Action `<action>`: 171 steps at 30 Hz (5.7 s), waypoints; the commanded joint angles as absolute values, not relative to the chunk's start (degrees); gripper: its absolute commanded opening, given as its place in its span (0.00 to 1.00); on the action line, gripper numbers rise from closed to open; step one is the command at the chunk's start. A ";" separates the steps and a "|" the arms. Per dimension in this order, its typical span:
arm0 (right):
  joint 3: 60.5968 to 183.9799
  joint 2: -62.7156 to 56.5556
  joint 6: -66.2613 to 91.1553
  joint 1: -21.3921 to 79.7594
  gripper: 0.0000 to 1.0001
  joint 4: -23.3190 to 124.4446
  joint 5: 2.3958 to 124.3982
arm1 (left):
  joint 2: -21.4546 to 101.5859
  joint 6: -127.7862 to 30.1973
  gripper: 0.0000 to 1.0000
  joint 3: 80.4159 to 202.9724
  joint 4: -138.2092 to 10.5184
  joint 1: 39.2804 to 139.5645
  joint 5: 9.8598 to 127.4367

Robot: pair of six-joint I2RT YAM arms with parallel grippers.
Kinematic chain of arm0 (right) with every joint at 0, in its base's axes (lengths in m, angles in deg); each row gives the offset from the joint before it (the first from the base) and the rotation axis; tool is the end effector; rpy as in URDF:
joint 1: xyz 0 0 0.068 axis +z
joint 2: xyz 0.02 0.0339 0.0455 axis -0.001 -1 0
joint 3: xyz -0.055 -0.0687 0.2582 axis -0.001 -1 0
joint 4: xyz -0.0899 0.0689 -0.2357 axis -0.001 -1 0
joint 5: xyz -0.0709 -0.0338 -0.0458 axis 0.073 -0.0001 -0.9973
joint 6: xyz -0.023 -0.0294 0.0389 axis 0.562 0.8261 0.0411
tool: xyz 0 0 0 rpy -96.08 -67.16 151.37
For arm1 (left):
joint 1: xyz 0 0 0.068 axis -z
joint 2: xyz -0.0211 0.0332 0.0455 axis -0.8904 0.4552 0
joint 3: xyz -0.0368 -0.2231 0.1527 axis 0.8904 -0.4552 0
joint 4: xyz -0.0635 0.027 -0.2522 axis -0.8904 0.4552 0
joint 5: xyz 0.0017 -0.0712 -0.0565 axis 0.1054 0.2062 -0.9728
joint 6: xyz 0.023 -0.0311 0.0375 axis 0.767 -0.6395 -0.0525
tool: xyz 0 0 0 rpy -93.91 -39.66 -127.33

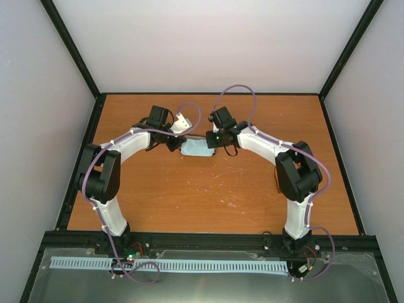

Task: Organize the sunglasses
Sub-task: Place the glasses cleaning cloth in the sunglasses case, then pick up the sunglasses from the center of the board.

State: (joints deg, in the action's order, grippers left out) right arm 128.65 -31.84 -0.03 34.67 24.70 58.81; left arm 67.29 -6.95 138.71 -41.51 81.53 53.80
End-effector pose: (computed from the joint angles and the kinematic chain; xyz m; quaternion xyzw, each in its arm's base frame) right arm 0.3430 0.2392 0.2115 -0.1349 0.9419 0.1615 0.2616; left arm 0.3541 -0.1339 0.2002 0.4420 0.8217 -0.1583 0.3231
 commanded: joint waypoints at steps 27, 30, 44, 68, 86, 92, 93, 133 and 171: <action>136.81 -41.35 2.26 31.37 0.03 20.42 62.07 | 80.32 -4.34 0.00 149.69 -40.21 78.83 49.84; 137.00 -42.00 2.36 31.00 0.03 19.81 62.52 | 81.41 -4.18 0.00 151.02 -39.91 78.83 49.75; 137.42 -41.96 2.52 30.38 0.03 21.25 61.37 | 82.34 -4.41 0.01 152.13 -39.62 78.83 50.77; 140.70 -44.43 3.14 29.76 0.04 20.24 61.95 | 82.61 -5.42 0.00 153.04 -40.91 78.04 52.38; 141.89 -44.03 3.04 29.76 0.17 19.49 60.55 | 81.57 -6.70 0.16 152.52 -41.30 77.96 53.30; 141.41 -42.49 2.53 29.76 0.20 20.04 58.92 | 80.39 -7.32 0.20 151.86 -41.79 78.00 53.68; 141.35 -42.23 2.43 29.72 0.20 20.04 58.60 | 80.14 -7.44 0.20 151.68 -41.98 77.99 53.85; 97.91 8.90 -57.24 1.22 0.40 -18.10 56.40 | 69.38 -12.90 0.25 146.59 -52.04 70.39 51.86; 100.03 -10.19 -54.14 -10.03 0.42 -7.72 54.65 | 71.49 -13.78 0.25 143.88 -54.91 64.07 52.14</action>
